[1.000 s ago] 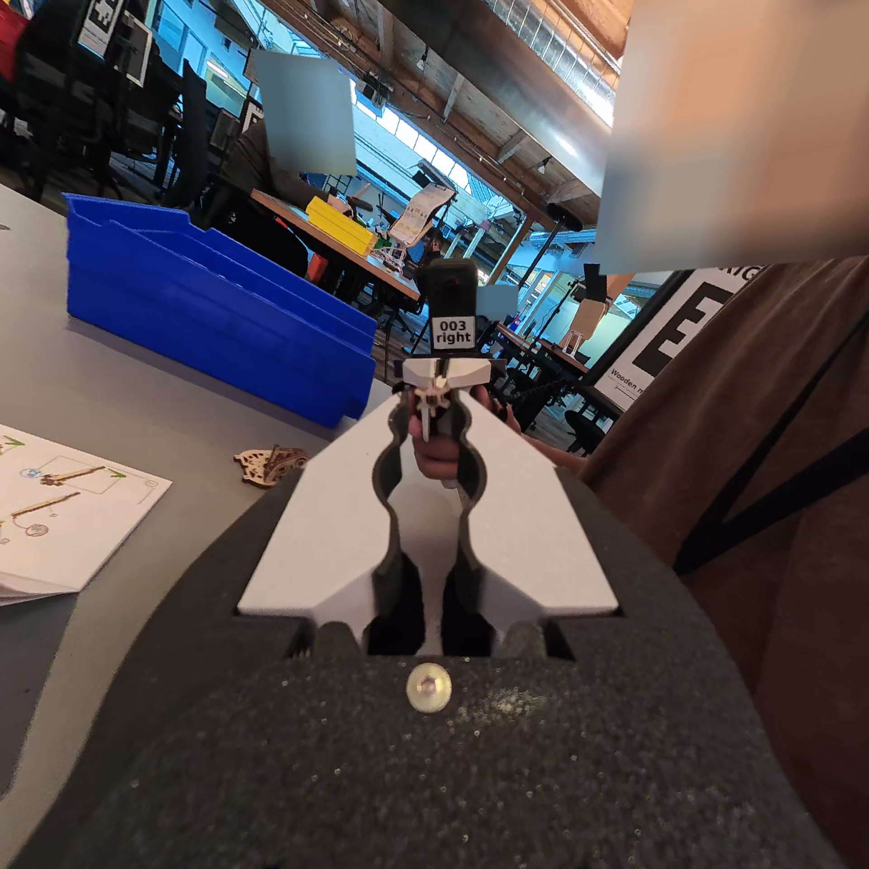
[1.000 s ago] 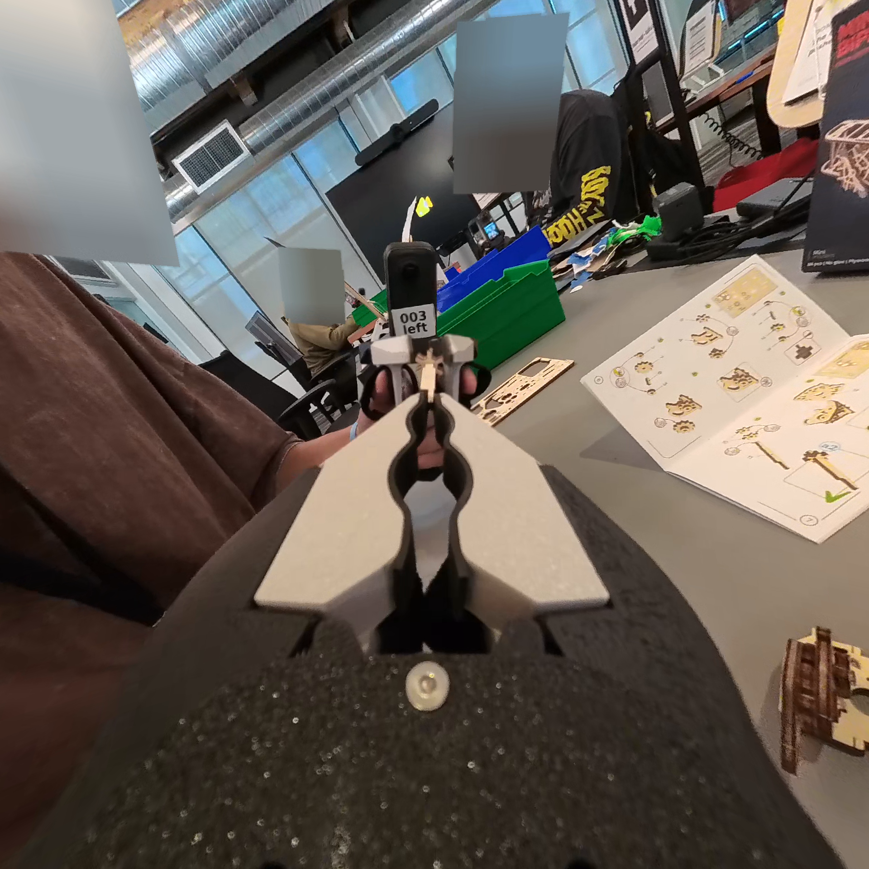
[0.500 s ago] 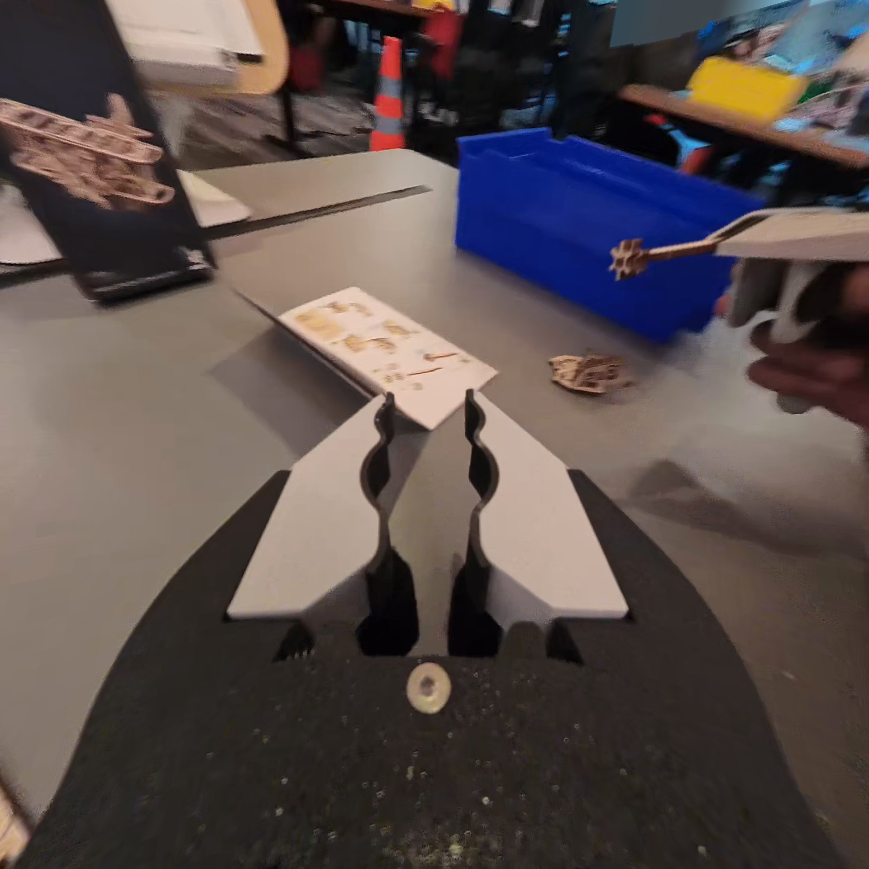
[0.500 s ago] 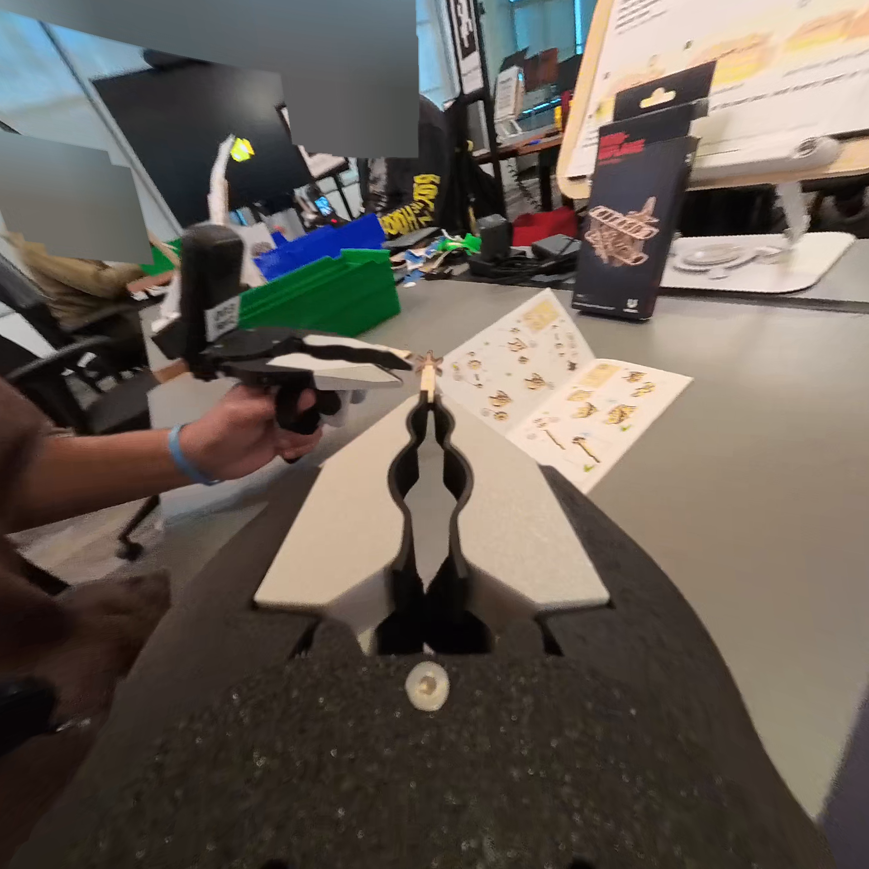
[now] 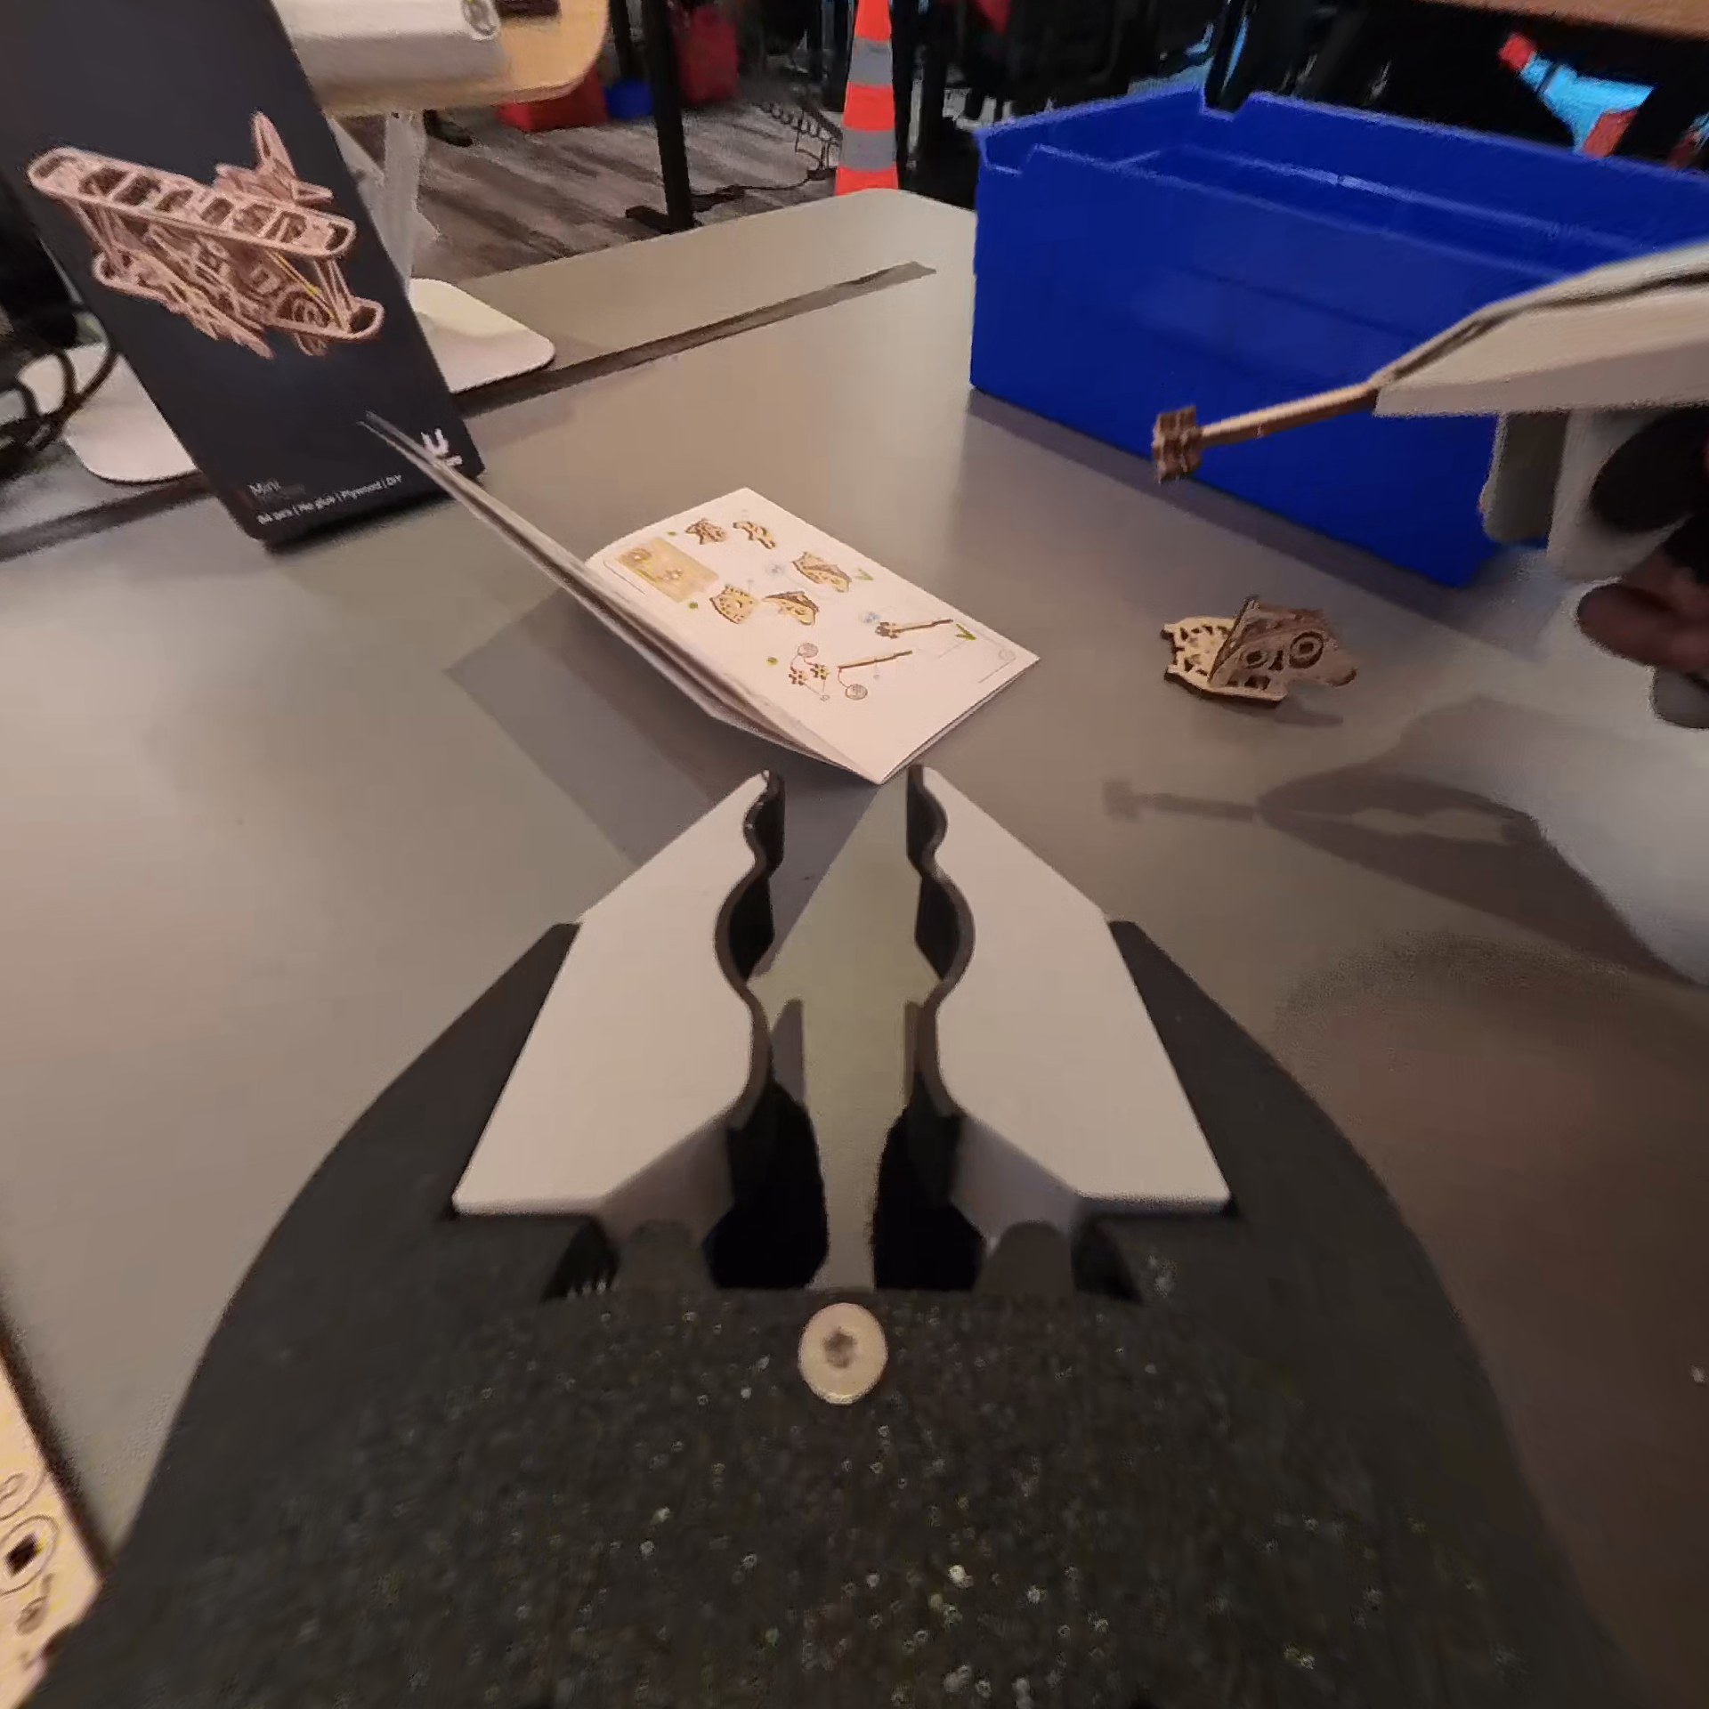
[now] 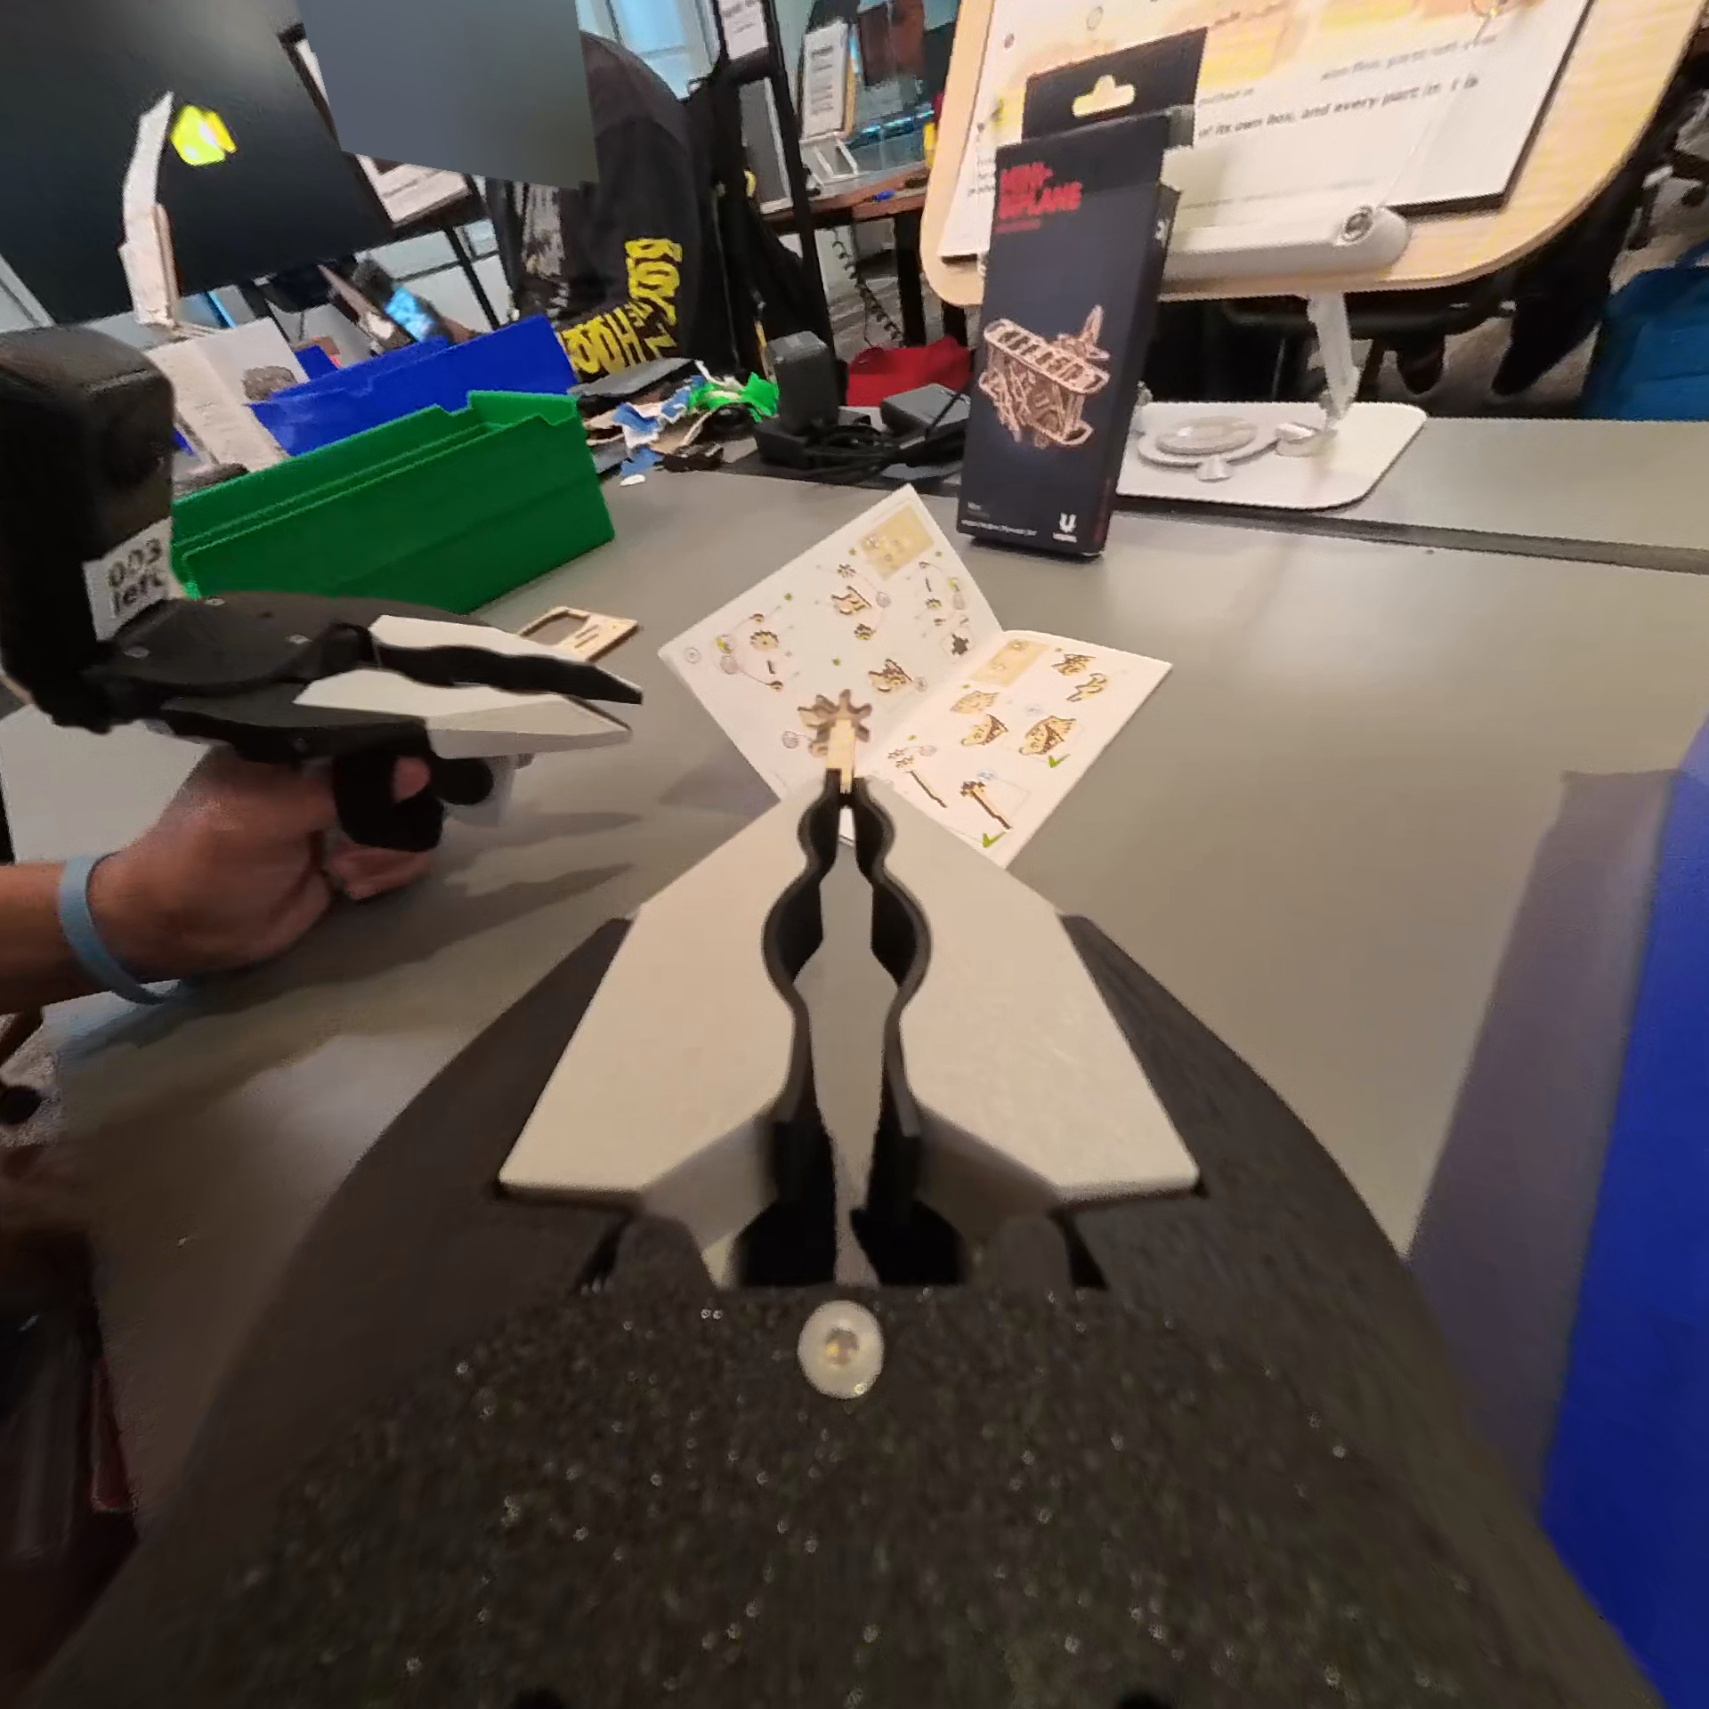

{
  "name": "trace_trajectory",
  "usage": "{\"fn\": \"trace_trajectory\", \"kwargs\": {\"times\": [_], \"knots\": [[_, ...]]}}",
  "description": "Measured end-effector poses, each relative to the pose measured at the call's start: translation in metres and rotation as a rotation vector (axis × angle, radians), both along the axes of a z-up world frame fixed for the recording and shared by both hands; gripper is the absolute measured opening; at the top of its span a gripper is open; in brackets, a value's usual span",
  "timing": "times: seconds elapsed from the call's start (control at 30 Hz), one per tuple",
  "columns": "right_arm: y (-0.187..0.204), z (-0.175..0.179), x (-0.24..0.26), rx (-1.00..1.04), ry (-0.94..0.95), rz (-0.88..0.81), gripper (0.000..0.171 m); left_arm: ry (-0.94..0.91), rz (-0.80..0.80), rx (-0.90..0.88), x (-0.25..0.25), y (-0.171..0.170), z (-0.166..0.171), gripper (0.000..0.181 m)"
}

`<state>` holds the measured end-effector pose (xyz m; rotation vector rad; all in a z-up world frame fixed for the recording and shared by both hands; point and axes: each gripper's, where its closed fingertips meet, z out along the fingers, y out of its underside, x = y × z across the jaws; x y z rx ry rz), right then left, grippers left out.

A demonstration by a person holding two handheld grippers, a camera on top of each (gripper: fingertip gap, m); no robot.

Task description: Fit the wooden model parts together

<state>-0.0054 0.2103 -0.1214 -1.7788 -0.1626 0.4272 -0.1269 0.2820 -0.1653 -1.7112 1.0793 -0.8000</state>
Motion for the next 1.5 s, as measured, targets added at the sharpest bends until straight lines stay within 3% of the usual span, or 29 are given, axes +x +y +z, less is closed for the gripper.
{"fn": "trace_trajectory", "kwargs": {"times": [0.2,0.33,0.87,1.07,1.23,1.5], "knots": [[0.001,-0.008,0.019,-0.055,0.063,-0.059,0.001,0.064,-0.011,-0.002,0.004,-0.002,-0.009,0.024],[0.003,-0.015,0.026,-0.076,0.009,-0.073,0.001,0.094,-0.013,-0.010,0.005,-0.002,-0.014,0.023],[0.003,-0.015,0.018,-0.050,-0.097,-0.041,0.002,0.124,-0.013,-0.034,0.006,0.000,-0.020,0.021],[0.001,-0.014,0.009,-0.078,-0.031,-0.012,0.002,0.123,-0.029,-0.023,0.007,-0.003,-0.019,0.020],[-0.002,-0.039,-0.004,-0.211,-0.082,0.025,0.002,0.122,-0.048,-0.016,0.009,-0.006,-0.019,0.020],[-0.007,-0.059,-0.022,-0.257,-0.222,0.085,0.002,0.094,-0.074,-0.002,0.009,-0.011,-0.014,0.020]]}}
